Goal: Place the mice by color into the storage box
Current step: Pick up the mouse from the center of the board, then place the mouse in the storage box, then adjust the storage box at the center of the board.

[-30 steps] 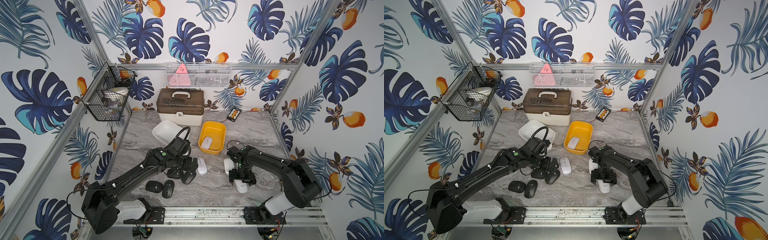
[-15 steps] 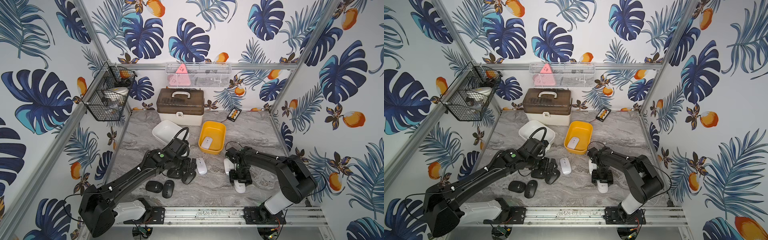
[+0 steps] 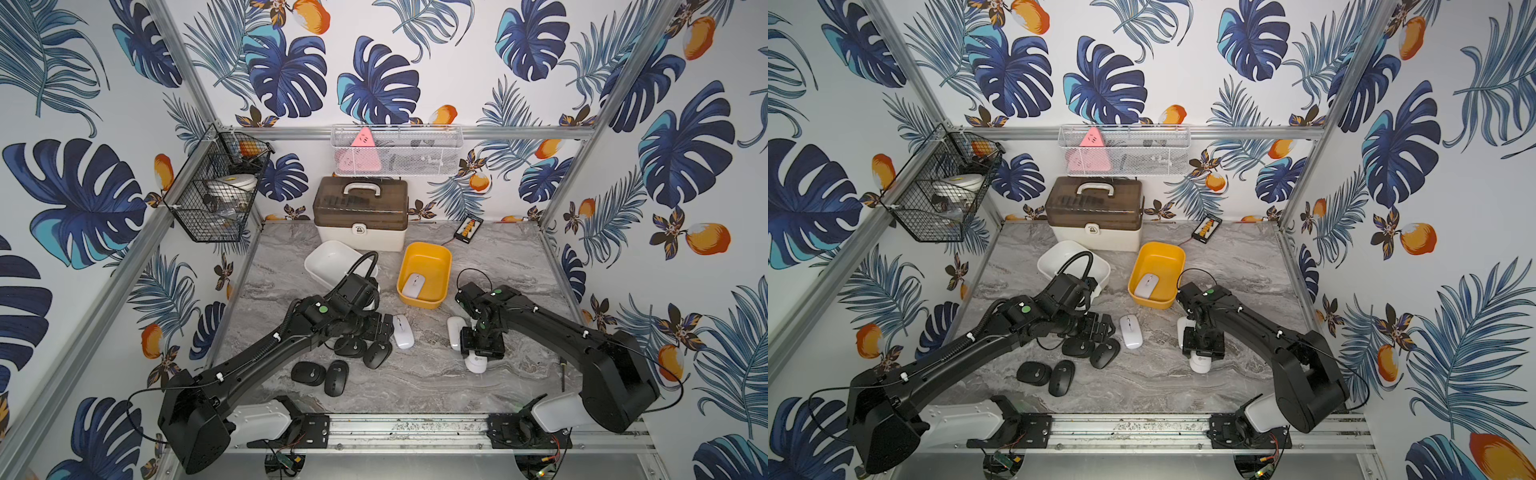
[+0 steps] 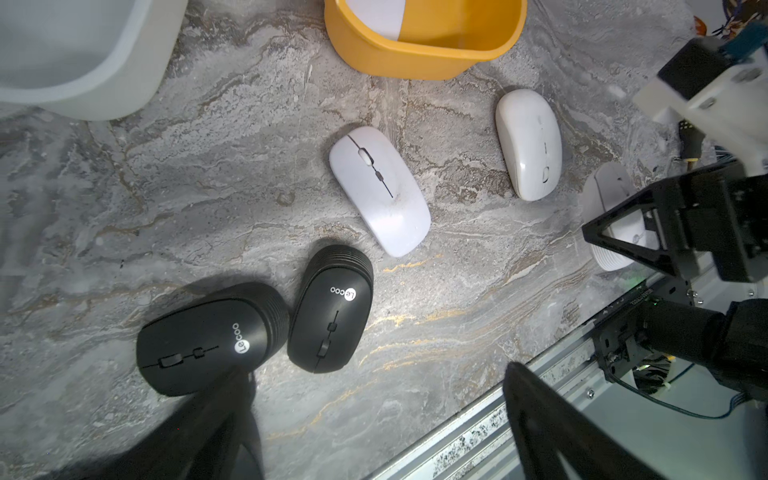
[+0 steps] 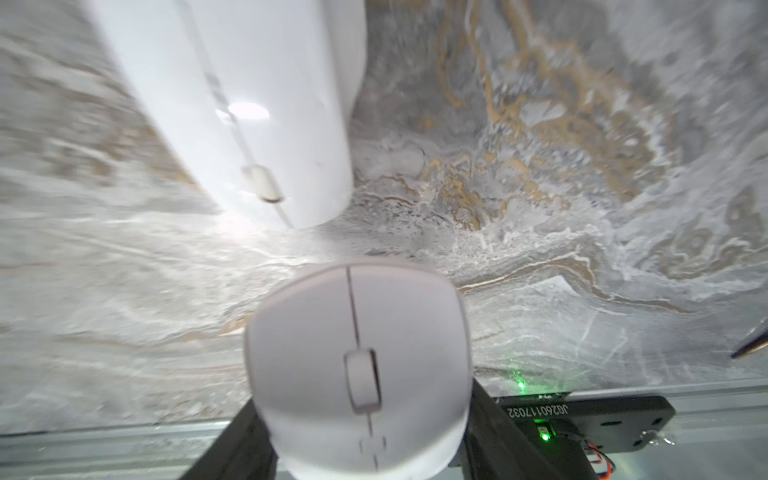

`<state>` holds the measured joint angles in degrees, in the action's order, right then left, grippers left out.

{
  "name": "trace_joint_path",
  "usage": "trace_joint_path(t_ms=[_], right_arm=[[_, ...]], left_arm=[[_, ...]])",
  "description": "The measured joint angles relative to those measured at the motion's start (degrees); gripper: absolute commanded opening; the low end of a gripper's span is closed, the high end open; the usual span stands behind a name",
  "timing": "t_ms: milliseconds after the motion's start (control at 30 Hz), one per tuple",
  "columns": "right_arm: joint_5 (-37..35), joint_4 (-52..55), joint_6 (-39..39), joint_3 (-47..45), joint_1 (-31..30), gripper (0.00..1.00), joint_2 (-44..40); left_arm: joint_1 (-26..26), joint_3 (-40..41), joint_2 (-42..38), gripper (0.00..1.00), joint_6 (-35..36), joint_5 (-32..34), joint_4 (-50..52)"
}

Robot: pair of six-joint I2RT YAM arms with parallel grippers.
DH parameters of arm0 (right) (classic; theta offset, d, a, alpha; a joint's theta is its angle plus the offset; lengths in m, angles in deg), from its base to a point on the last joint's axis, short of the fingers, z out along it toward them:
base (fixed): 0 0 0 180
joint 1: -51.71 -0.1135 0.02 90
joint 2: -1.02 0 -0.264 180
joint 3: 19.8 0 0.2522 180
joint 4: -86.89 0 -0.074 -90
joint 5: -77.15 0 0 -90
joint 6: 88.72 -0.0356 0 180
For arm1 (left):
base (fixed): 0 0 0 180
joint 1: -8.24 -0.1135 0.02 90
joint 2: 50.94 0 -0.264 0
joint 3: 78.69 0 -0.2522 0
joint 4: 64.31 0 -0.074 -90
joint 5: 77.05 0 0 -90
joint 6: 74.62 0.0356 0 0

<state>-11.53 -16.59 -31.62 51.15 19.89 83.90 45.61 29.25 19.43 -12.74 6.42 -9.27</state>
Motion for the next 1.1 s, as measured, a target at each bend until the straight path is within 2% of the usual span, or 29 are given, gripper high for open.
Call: trace_joint_path(t_ms=[133, 267, 633, 900, 1100], right_arm=[[-0.4, 3.3, -0.6, 8.8, 0.0, 0.56, 0.1], [-0.2, 2.9, -0.7, 17.6, 0.0, 0.55, 4.8], [2.1, -5.0, -2.1, 46.2, 0.7, 0.54, 33.0], [0.4, -7.1, -3.9, 52.4, 4.0, 0.52, 44.3], [-0.5, -7.1, -3.0, 49.9, 4.2, 0.52, 44.8]], left_arm=[[0.0, -1.4, 0.8, 0.99, 0.7, 0.3, 0.1], [0.0, -2.4, 1.3, 0.99, 0.8, 0.3, 0.3], [-0.1, -4.6, 2.1, 0.99, 0.8, 1.0, 1.2], [-0.1, -4.5, 0.4, 0.99, 0.8, 2.6, 2.6], [-0.1, -4.2, 0.0, 0.99, 0.6, 3.3, 3.1]])
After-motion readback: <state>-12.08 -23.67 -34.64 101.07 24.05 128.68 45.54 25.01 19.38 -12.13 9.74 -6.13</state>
